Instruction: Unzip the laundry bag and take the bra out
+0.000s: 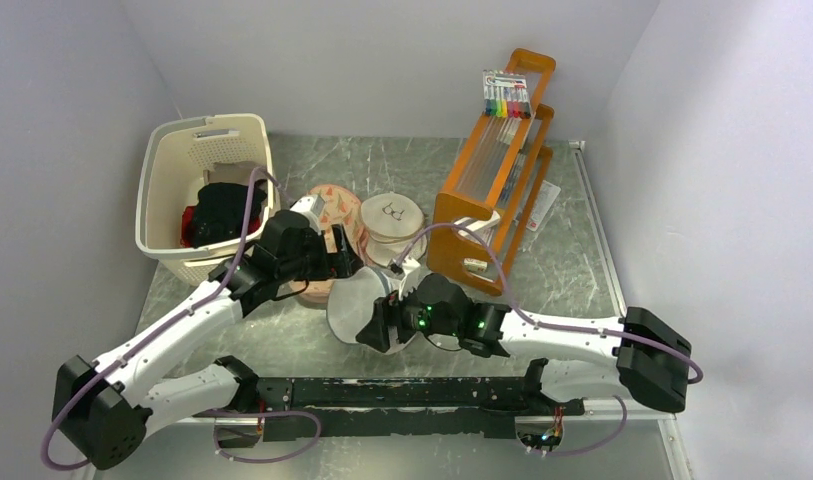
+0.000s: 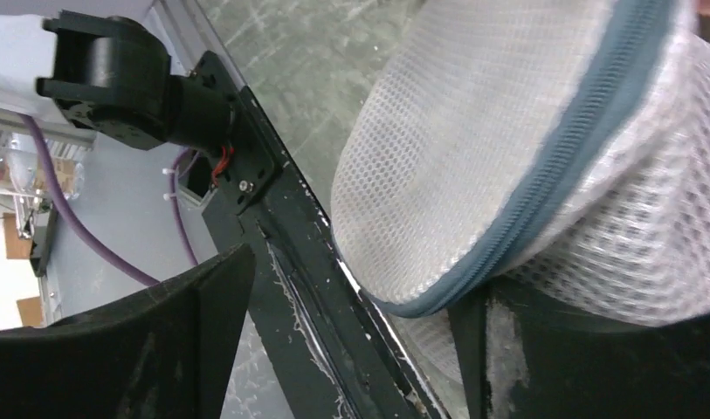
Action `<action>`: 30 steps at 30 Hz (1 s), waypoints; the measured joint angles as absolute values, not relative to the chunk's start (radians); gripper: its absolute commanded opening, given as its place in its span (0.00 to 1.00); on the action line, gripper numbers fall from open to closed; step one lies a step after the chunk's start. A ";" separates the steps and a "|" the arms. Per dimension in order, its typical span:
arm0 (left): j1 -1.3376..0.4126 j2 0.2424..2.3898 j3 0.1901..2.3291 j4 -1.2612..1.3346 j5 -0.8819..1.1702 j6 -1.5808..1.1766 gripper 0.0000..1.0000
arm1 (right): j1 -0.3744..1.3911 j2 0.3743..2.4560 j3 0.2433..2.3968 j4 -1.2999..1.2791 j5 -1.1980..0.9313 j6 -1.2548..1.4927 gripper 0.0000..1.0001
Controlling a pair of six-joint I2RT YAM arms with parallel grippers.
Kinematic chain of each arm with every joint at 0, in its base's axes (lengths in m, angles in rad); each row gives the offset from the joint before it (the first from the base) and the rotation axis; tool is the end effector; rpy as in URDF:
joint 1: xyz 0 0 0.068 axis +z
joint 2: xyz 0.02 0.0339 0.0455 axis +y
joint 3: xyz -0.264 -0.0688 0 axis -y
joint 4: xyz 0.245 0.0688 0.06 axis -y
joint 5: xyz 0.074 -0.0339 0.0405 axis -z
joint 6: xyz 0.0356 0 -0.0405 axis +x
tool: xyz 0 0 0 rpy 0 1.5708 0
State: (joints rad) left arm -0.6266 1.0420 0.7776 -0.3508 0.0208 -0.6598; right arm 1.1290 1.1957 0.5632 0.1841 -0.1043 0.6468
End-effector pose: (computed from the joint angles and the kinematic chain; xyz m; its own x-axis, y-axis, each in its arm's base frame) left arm 0.1846 -0.1346 0.2721 -0.7372 -0.2229 -0.6379 0.1875 0.8394 -0.5101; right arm 0.1057 0.2321 0.2153 -0.7139 -0.1076 -0.6919 -0.6378 0.5078 0.5791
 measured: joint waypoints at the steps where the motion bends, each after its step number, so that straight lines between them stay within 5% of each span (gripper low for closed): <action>1: -0.627 1.028 0.778 -0.372 0.019 -0.655 0.99 | 1.135 1.194 0.553 0.212 -0.105 0.659 0.93; 3: -0.627 0.996 0.778 -0.418 0.023 -0.643 0.99 | 1.135 1.176 0.549 0.218 -0.091 0.672 1.00; 16: -0.834 1.056 0.905 -0.505 0.049 -0.669 0.97 | 1.120 0.738 0.569 -0.113 0.181 0.587 1.00; 30: -1.153 1.505 1.271 -0.676 -0.433 -1.020 0.98 | 1.118 0.511 0.634 -0.373 0.567 0.537 1.00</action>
State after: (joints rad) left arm -1.1526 1.5047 1.2705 -0.6762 -0.4332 -1.0199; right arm 1.1175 0.5114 0.6338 -0.3725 0.5667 0.5365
